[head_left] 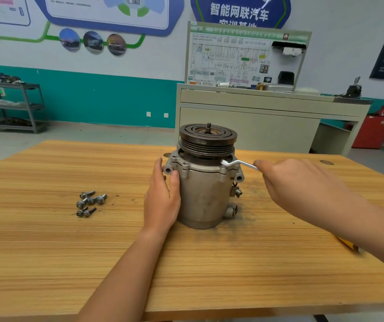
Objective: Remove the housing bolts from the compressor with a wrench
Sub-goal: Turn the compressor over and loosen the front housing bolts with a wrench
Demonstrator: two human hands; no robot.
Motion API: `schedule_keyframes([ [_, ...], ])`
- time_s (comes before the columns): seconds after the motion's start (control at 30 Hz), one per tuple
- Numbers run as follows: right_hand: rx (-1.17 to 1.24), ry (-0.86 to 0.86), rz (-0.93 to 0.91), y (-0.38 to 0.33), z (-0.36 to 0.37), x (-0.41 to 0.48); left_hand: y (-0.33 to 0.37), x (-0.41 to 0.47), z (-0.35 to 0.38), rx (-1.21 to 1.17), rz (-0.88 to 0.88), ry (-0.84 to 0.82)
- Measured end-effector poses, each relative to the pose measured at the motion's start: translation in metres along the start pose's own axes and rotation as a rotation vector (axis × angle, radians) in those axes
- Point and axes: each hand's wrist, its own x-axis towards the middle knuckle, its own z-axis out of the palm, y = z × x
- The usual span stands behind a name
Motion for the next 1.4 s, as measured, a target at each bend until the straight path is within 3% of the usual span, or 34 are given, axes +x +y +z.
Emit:
schedule_keyframes([
  [0.2, -0.361, -0.149, -0.159, -0.023, -0.024, -0.004, 0.019, -0.006, 0.001, 0.053, 0.143, 0.181],
  [0.37, -0.375, -0.173, -0.159, -0.020, -0.030, -0.002, 0.021, -0.019, 0.003, 0.183, 0.405, 0.081],
  [0.57, -0.239, -0.181, -0.118, -0.003, -0.024, 0.001, 0.020, -0.017, 0.007, 0.205, 0.414, 0.076],
  [0.7, -0.368, -0.090, -0.204, -0.012, -0.022, -0.009, 0.020, -0.018, 0.008, 0.207, 0.414, 0.083],
  [1.03, -0.643, -0.104, -0.350, -0.009, -0.033, 0.004, 0.019, -0.019, 0.008, 0.213, 0.405, 0.088],
  [1.4, -0.471, -0.051, -0.311, 0.009, -0.009, 0.014, 0.018, -0.020, 0.007, 0.220, 0.379, 0.085],
])
